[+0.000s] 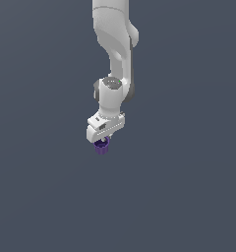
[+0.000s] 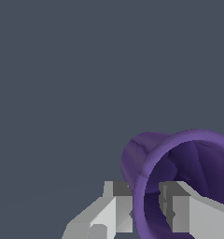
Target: Pick up the object and move it to a goal position.
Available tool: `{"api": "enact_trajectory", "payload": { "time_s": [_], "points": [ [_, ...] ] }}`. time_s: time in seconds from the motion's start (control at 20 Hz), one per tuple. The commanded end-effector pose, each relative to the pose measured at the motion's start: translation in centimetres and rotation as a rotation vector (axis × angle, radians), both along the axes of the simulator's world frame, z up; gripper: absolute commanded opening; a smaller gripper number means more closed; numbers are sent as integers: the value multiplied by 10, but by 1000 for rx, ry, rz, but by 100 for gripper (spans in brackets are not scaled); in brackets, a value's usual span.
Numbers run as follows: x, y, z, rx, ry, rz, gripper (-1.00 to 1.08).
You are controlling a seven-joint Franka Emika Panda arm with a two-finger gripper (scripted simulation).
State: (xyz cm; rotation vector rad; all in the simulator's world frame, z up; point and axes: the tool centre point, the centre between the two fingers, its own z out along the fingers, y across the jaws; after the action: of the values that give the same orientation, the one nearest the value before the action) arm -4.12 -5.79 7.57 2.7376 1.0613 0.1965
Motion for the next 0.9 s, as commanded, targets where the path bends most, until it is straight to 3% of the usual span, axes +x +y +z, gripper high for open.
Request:
{"api": "enact_trajectory", "payload": {
  "time_s": [0.0,0.35,0.85],
  "points": [
    [10,-2,7,-9,-23,-16,-100],
    [49,-12,39,-49,-118,-90,-100],
    [116,-37,115,-132,-311,-243,-100]
  ]
}}
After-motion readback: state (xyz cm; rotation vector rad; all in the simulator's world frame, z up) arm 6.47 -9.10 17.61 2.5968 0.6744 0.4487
